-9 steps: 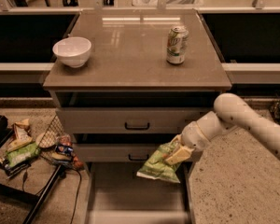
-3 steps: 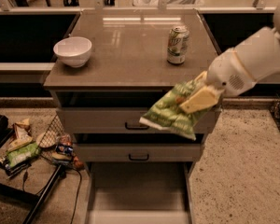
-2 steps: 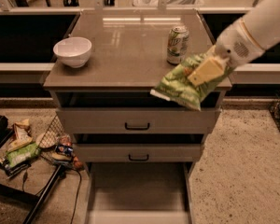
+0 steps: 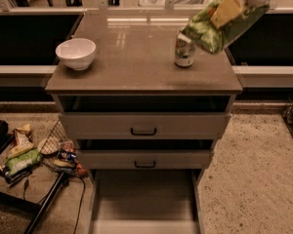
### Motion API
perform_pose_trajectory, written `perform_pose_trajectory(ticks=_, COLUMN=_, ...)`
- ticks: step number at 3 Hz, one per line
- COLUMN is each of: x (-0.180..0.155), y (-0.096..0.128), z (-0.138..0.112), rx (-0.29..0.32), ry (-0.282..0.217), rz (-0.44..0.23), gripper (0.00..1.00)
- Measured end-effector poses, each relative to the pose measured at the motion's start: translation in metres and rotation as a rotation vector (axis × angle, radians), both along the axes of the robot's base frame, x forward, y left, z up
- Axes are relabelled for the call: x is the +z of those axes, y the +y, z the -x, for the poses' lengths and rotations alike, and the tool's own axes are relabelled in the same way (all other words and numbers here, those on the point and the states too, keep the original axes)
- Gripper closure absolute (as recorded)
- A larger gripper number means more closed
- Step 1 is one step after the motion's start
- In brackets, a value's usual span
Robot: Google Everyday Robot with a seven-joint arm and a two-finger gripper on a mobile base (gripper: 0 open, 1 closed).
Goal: Pick green jalapeno chip bag from bottom drawer and place on counter
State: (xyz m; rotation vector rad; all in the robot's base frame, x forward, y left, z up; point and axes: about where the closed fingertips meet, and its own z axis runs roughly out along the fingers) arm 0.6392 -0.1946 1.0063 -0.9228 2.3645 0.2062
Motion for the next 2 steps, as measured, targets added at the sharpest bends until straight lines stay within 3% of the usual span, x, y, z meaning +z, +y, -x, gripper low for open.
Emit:
perform_pose_trajectory(ticks=1, x=0.072, y=-0.015, z=-0.020, rx=-0.159, ry=-0.121, rz=0.019, gripper=1.00)
perform_pose_trajectory(ticks=2, x=0.128, y=-0.035, z=-0.026, rx=-0.270, ry=-0.257, rz=0.029, gripper=1.00)
